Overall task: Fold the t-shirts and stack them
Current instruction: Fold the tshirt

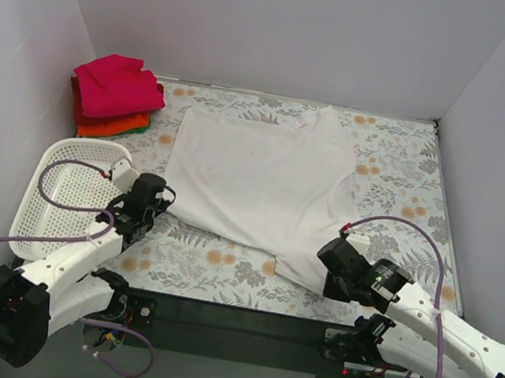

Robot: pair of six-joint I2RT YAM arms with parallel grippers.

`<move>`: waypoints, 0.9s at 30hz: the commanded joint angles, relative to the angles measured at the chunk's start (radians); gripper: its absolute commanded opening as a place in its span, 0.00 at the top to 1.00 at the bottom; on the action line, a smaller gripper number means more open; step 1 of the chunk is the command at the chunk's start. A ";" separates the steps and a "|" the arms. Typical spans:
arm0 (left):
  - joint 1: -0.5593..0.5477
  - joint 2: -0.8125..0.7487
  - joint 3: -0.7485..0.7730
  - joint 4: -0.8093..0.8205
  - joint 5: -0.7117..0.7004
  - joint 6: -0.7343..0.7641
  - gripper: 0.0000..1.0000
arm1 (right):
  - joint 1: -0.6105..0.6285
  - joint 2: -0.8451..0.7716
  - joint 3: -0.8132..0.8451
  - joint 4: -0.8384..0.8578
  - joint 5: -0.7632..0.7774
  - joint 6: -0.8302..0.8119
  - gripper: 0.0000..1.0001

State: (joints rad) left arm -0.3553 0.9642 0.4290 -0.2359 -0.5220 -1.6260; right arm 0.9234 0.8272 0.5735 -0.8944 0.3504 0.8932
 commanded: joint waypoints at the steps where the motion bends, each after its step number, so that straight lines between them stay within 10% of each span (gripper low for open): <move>1: 0.004 -0.039 -0.013 -0.008 0.008 0.009 1.00 | 0.038 -0.002 0.060 -0.112 0.074 0.078 0.99; 13: 0.004 0.022 0.073 0.029 0.019 0.028 1.00 | 0.006 0.118 0.258 0.027 0.390 -0.150 0.99; 27: 0.061 0.338 0.284 0.076 0.091 0.115 1.00 | -0.371 0.371 0.310 0.515 0.162 -0.606 0.99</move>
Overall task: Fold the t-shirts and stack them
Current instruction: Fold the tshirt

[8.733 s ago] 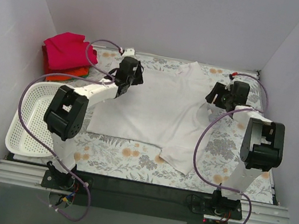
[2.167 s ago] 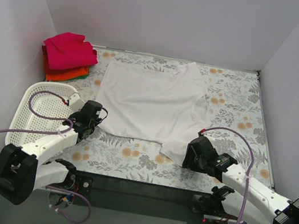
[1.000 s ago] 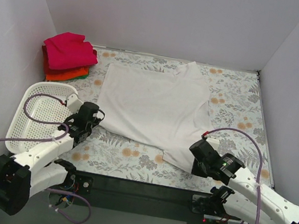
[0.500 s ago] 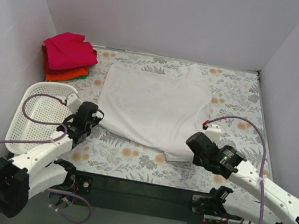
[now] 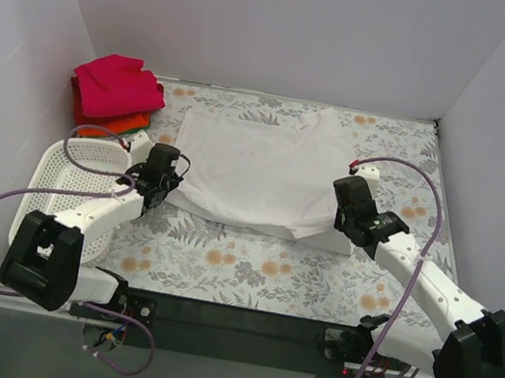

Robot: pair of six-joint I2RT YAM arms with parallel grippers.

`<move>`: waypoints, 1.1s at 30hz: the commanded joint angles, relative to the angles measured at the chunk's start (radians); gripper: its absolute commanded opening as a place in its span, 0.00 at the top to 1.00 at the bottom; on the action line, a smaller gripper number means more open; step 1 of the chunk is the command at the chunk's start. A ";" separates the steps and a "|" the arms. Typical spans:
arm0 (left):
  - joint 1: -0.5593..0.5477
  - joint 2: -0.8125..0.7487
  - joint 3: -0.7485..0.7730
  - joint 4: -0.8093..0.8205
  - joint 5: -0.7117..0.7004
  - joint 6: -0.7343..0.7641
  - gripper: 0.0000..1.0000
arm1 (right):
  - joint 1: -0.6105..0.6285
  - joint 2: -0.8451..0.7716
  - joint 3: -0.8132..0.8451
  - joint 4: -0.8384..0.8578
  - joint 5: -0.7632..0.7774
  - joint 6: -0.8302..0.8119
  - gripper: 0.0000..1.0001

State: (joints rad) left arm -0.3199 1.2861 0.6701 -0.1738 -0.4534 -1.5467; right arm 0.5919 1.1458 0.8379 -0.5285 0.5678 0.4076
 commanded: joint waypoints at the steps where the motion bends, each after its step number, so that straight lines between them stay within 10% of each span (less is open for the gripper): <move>1: 0.041 0.036 0.058 0.019 0.031 0.042 1.00 | -0.049 0.072 0.056 0.163 -0.068 -0.133 0.99; 16: 0.154 0.289 0.247 0.034 0.188 0.111 1.00 | -0.185 0.523 0.381 0.239 -0.206 -0.268 0.99; 33: 0.202 0.420 0.391 0.026 0.234 0.168 1.00 | -0.257 0.623 0.495 0.225 -0.229 -0.297 0.99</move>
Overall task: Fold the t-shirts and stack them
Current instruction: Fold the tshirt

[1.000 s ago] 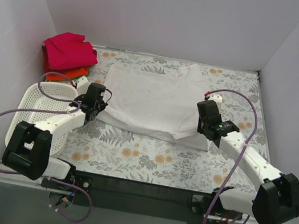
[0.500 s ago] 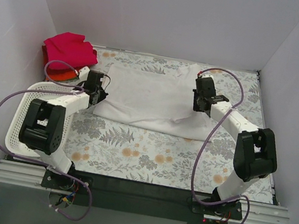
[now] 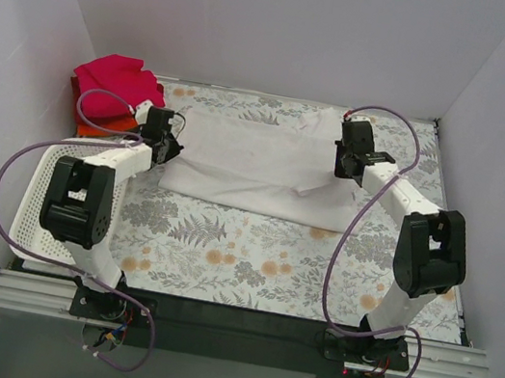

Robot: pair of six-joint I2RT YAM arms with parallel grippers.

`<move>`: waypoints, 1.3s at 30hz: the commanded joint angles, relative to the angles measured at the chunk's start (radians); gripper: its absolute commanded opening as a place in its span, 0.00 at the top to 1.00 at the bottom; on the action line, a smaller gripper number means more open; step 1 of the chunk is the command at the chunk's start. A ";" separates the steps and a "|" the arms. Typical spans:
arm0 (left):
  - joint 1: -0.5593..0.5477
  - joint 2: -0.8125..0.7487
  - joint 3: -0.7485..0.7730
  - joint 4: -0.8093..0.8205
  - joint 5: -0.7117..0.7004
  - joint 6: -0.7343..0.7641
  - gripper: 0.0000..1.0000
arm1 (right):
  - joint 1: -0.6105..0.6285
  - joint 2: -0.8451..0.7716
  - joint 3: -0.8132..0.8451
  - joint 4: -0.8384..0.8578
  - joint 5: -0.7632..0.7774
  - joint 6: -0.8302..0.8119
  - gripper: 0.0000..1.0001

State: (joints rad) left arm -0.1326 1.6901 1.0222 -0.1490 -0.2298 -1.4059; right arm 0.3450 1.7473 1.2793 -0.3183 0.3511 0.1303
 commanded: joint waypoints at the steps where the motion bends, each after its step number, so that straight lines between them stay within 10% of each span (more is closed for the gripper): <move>1: 0.017 0.023 0.048 0.002 0.014 0.030 1.00 | -0.015 0.035 0.060 0.013 -0.015 -0.021 0.99; 12: 0.027 0.129 0.121 -0.026 -0.012 0.056 1.00 | -0.024 0.164 0.146 0.007 -0.027 -0.021 0.98; 18: 0.027 0.116 0.211 -0.060 -0.092 0.058 0.73 | -0.035 0.169 0.233 -0.031 0.020 -0.023 0.61; 23: 0.013 0.071 0.245 -0.057 -0.103 0.071 0.62 | -0.034 0.057 0.203 -0.028 0.013 -0.015 0.51; 39: -0.392 0.051 0.104 0.120 -0.088 0.064 0.60 | 0.101 -0.016 -0.091 0.079 -0.274 0.038 0.50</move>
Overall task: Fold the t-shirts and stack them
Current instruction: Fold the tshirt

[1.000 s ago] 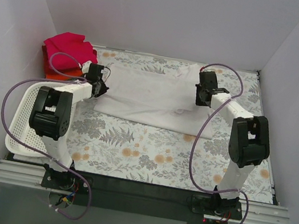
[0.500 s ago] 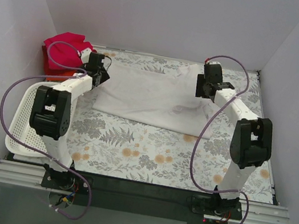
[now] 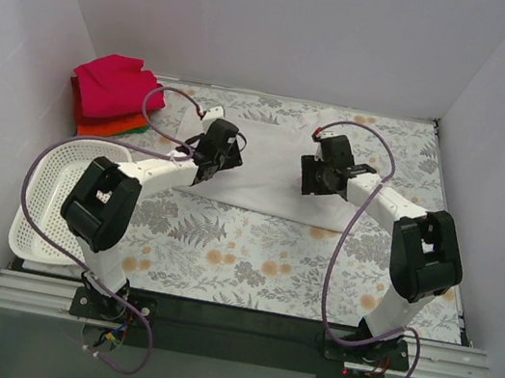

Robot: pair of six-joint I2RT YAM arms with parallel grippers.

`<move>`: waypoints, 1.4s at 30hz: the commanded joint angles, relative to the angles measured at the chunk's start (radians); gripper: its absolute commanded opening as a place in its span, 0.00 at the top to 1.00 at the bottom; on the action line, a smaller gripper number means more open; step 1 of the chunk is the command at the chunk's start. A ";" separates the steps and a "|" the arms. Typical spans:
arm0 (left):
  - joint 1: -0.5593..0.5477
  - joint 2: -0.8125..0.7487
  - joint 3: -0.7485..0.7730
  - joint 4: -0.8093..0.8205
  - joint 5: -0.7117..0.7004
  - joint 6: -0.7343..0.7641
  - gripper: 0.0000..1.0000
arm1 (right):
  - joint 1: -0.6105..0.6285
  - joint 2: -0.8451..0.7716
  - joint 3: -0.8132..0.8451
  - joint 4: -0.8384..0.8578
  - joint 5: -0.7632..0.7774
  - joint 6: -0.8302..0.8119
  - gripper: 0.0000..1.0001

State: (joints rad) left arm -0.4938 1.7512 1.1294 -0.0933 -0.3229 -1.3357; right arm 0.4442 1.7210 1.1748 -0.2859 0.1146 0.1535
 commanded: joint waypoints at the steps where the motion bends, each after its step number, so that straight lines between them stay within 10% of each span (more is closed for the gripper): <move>1: -0.041 -0.004 -0.005 0.067 0.008 -0.011 0.60 | 0.008 0.029 0.020 0.047 -0.047 0.015 0.50; 15: -0.083 0.030 -0.167 0.087 -0.010 -0.071 0.60 | 0.016 0.204 0.238 0.050 -0.012 0.029 0.50; 42: -0.083 0.050 -0.267 0.004 -0.203 -0.091 0.60 | 0.005 -0.064 -0.299 0.145 0.092 0.098 0.48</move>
State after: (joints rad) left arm -0.5781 1.7935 0.9249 0.0067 -0.4751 -1.3972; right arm 0.4526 1.6531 0.8993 -0.1787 0.2306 0.2325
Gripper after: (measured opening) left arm 0.405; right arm 0.523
